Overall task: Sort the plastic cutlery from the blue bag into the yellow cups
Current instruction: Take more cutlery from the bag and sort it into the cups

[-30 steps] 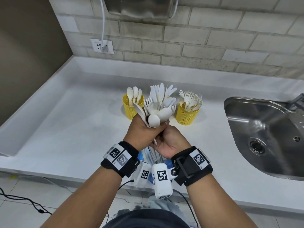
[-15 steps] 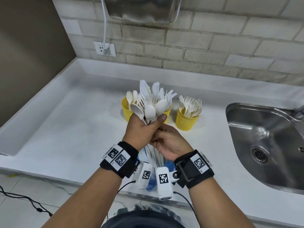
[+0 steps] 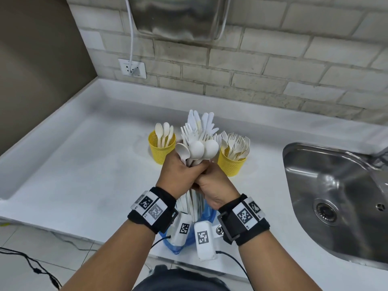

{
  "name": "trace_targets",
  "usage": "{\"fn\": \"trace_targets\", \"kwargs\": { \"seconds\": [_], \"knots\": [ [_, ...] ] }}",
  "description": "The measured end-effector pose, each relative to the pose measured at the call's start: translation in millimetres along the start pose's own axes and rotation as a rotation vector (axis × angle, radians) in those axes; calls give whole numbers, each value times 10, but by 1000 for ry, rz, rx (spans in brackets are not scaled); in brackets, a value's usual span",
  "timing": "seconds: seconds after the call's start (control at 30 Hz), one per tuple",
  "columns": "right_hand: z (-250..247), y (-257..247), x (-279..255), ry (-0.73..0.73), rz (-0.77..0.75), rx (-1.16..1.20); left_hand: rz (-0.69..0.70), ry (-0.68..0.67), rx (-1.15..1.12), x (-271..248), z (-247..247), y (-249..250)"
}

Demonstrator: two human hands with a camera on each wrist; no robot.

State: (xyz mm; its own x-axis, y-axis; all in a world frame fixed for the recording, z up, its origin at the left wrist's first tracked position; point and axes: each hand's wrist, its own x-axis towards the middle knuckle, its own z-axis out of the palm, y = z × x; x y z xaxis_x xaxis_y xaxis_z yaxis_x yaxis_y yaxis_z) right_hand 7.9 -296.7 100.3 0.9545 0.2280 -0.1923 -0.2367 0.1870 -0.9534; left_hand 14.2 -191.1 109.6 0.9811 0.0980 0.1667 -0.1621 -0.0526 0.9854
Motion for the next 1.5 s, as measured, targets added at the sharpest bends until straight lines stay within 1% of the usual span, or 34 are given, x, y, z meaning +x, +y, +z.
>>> {"fn": "trace_targets", "kwargs": {
  "seconds": [0.13, 0.23, 0.3, 0.43, 0.5, 0.6, 0.7, 0.83, 0.93, 1.03, 1.17, 1.27, 1.5],
  "knots": [
    [-66, -71, -29, -87, -31, -37, -4, -25, 5, 1, 5, 3],
    [-79, -65, -20, -79, -70, -94, -21, -53, -5, -8, 14, -12],
    [-93, -56, -21, -88, -48, -120, -21, -50, -4, -13, 11, -6],
    [-90, -40, -1, -120, 4, -141, -21, -3, -16, 1, -70, 22],
    [-84, -39, 21, -108, -18, -253, -28, -27, -18, 26, -158, 33],
    [-112, -118, 73, -77, -67, -488, -24, -56, -4, 76, -324, 29],
    [-191, -253, 170, 0, -95, -551, -3, -61, 2, 110, -491, 63],
    [-146, -472, 234, 112, -174, -497, -28, -83, -40, 141, -680, 83],
    [-9, -597, 201, 122, -269, -442, -24, -119, -32, 164, -815, 34],
    [132, -640, 128, 89, -350, -416, -7, -130, -25, 173, -920, 1],
    [256, -608, 36, 5, -414, -398, 35, -90, -7, 176, -1025, -52],
    [292, -591, -9, -55, -418, -384, 46, -84, 19, 161, -1076, -70],
    [319, -593, -6, -115, -421, -337, 38, -123, -15, 144, -1093, -44]
  ]
}}
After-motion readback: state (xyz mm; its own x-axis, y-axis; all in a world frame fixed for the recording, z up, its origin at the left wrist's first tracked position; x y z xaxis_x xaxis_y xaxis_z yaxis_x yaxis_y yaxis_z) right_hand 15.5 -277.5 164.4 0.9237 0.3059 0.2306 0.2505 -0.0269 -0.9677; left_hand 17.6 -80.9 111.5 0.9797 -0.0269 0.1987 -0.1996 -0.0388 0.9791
